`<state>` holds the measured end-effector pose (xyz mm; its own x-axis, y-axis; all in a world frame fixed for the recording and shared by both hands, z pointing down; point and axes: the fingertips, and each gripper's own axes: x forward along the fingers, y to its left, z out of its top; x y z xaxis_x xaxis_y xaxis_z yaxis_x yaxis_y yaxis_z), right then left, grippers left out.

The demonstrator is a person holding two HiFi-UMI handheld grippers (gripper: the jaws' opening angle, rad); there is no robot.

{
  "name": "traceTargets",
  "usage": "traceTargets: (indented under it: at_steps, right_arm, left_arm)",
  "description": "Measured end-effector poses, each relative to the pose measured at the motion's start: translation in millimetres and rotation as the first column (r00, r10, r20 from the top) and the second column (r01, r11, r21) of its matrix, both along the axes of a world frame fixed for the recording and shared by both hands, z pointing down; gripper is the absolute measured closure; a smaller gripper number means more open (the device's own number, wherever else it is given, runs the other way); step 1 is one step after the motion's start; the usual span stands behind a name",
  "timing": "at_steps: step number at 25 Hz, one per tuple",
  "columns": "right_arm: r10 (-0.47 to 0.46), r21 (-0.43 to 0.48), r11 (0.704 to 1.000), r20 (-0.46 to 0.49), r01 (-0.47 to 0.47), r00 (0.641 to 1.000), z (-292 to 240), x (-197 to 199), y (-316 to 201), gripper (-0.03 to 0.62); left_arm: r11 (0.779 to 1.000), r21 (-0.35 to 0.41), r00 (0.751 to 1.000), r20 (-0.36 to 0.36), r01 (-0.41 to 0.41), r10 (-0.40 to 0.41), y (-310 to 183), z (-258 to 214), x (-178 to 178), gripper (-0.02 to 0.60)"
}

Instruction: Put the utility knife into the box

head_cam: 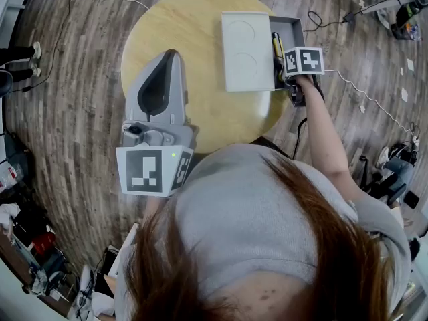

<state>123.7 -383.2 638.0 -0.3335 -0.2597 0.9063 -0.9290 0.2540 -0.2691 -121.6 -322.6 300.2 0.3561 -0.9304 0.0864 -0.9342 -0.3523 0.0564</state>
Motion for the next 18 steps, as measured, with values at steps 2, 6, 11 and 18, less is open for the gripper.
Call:
traceTargets:
  at_steps: [2, 6, 11, 18]
  right_arm:
    - [-0.011, 0.008, 1.000, -0.009, 0.011, 1.000, 0, -2, 0, 0.469]
    - [-0.038, 0.019, 0.999, -0.017, 0.038, 0.999, 0, -4, -1, 0.435]
    - [-0.021, 0.104, 0.994, -0.034, 0.025, 0.999, -10, -2, -6, 0.402]
    - [0.035, 0.216, 0.976, 0.033, -0.042, 0.999, -52, -2, -10, 0.402]
  left_arm:
    - [1.000, 0.002, 1.000, 0.002, 0.004, -0.004, 1, 0, -2, 0.588]
    - [1.000, -0.003, 1.000, 0.003, 0.005, -0.005, 1, 2, 0, 0.588]
    - [1.000, 0.002, 1.000, 0.005, 0.005, -0.005, 3, 0, -2, 0.588]
    - [1.000, 0.003, 1.000, 0.004, -0.024, 0.024, 9, -2, 2, 0.588]
